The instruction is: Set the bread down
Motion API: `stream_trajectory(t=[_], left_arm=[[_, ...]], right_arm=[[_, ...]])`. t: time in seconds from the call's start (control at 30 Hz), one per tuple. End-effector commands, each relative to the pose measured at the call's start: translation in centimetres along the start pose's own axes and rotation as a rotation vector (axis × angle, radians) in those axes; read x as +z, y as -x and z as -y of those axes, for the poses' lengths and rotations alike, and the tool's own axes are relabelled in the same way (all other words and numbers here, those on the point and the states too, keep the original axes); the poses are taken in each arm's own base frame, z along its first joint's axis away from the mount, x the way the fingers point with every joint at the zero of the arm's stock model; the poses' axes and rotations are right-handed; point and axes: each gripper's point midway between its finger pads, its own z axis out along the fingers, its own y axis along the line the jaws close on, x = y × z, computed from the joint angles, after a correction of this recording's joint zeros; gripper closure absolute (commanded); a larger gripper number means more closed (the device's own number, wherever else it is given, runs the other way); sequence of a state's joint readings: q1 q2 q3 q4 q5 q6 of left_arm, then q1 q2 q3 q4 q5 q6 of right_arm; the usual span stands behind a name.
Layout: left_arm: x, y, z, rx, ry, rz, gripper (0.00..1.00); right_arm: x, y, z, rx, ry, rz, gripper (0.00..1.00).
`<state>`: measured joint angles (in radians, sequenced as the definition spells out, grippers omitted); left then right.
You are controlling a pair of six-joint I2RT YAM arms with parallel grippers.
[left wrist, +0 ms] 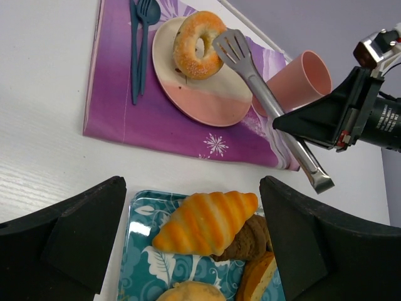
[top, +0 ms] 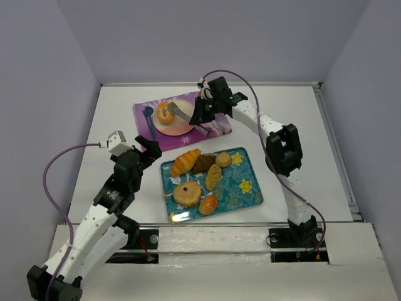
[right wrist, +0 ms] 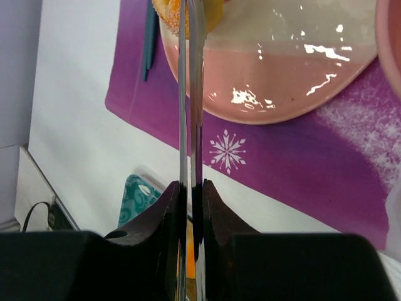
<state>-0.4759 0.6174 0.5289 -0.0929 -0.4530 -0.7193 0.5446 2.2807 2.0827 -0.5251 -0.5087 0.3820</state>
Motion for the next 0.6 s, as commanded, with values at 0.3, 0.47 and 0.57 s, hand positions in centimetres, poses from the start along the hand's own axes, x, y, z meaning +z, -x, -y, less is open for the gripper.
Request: stream_trajectory(t=[0.3, 0.47, 0.57], left_arm=[[0.3, 0.6, -0.1, -0.020, 0.002, 0.041, 0.01], [0.1, 0.9, 0.1, -0.025, -0.006, 0.047, 0.01], [0.0, 0.9, 0.1, -0.027, -0.008, 0.049, 0.01]], right_arm=[[-1.8, 1.8, -2.3, -0.003, -0.003, 0.048, 0.48], [-3.7, 3.7, -3.5, -0.050, -0.016, 0.105, 0.46], [-4.9, 4.3, -4.0, -0.081, -0.031, 0.128, 0.46]])
